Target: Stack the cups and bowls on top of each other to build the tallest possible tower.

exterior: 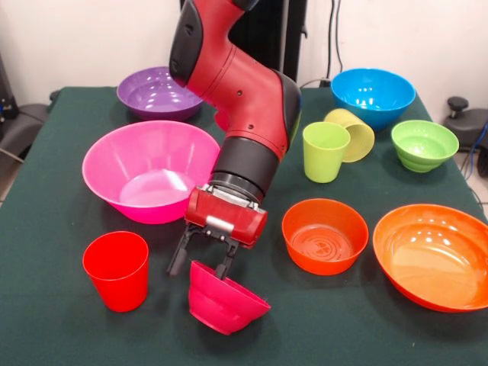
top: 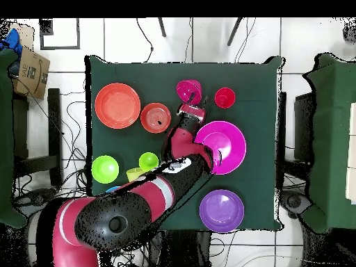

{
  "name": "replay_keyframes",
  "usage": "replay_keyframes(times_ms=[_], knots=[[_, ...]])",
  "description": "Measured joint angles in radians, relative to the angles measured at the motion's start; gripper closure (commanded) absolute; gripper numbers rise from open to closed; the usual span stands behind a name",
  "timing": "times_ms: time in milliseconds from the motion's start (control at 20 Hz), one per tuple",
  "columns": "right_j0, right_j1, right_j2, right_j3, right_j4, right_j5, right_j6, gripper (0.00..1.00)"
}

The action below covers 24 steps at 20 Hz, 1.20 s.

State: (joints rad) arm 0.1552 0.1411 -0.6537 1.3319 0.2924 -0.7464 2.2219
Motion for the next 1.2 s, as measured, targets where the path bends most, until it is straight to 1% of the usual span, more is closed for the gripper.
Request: replay_keyframes(times_ms=[50,100,750,900,950,1100,1200], knots=[[0.0,0.001,0.0,-0.002,0.0,0.0,0.0,0.0],[0.001,0.007,-0.004,-0.009,0.0,0.0,0.0,1.0],[0.002,0.007,-0.015,-0.015,-0.001,-0.001,0.0,1.0],[0.002,0.006,-0.015,-0.016,-0.011,-0.001,0.0,1.0],[0.001,0.004,-0.015,-0.017,-0.024,-0.001,0.0,1.0],[-0.007,-0.011,-0.009,-0.023,-0.1,-0.001,0.0,1.0],[-0.024,-0.043,0.017,-0.025,-0.188,0.013,0.0,1.0]])
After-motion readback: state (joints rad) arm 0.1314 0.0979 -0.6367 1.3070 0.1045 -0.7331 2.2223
